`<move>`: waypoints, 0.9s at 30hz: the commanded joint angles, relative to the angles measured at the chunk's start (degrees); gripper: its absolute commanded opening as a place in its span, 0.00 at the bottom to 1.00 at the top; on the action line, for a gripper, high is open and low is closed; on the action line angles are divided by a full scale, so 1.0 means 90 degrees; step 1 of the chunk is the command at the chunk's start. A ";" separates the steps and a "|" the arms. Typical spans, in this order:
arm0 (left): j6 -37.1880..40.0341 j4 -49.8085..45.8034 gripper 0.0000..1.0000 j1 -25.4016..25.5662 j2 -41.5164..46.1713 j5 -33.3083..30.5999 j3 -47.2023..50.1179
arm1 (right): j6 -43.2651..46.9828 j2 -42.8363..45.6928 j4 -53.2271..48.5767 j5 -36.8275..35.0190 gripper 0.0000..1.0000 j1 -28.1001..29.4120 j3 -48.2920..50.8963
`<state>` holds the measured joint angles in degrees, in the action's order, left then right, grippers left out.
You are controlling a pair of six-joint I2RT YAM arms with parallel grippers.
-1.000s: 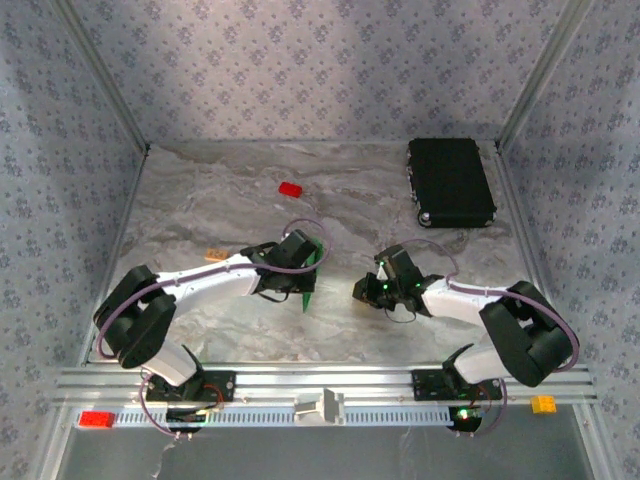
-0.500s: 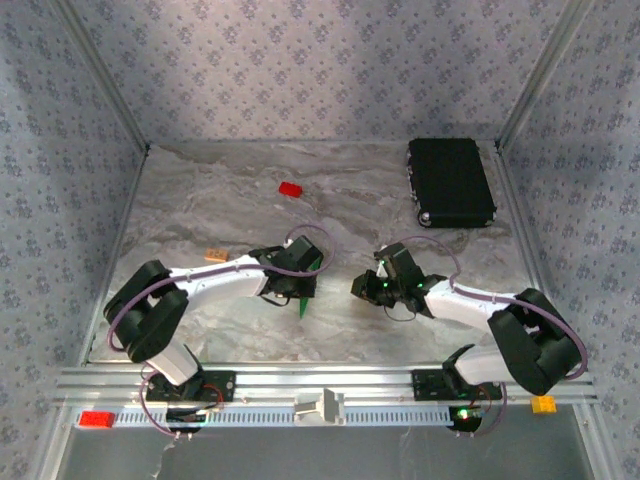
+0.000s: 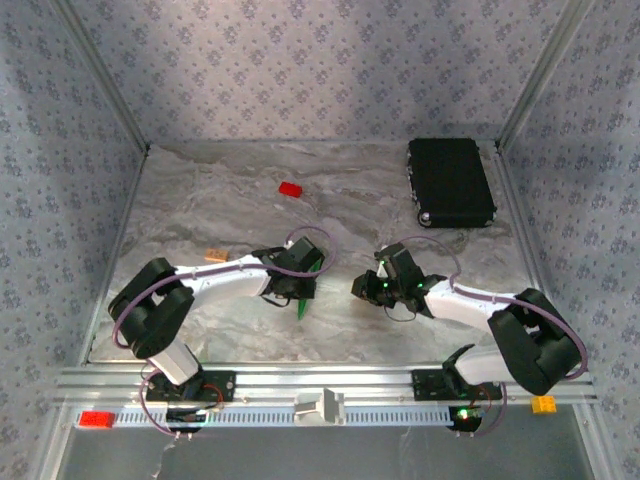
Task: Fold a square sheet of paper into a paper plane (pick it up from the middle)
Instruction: Turn over a paper plane at the center of the table.
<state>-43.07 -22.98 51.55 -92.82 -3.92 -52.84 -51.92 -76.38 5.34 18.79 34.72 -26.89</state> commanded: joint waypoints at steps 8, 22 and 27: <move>0.0116 -0.0120 0.17 0.0060 -0.0088 -0.0033 -0.0078 | -0.0067 -0.0013 -0.0184 -0.0084 0.19 0.0038 -0.0146; 0.0171 -0.0054 0.17 0.0064 -0.0252 0.0132 -0.0183 | -0.0031 -0.0026 -0.0192 -0.0040 0.19 0.0031 -0.0185; 0.0180 -0.0056 0.17 0.0063 -0.0301 0.0131 -0.0176 | -0.0022 -0.0032 -0.0190 -0.0042 0.19 0.0029 -0.0169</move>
<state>-42.44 -22.94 51.57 -94.63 -3.44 -52.86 -51.90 -76.38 5.28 18.79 34.70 -26.94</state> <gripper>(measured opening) 0.172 0.187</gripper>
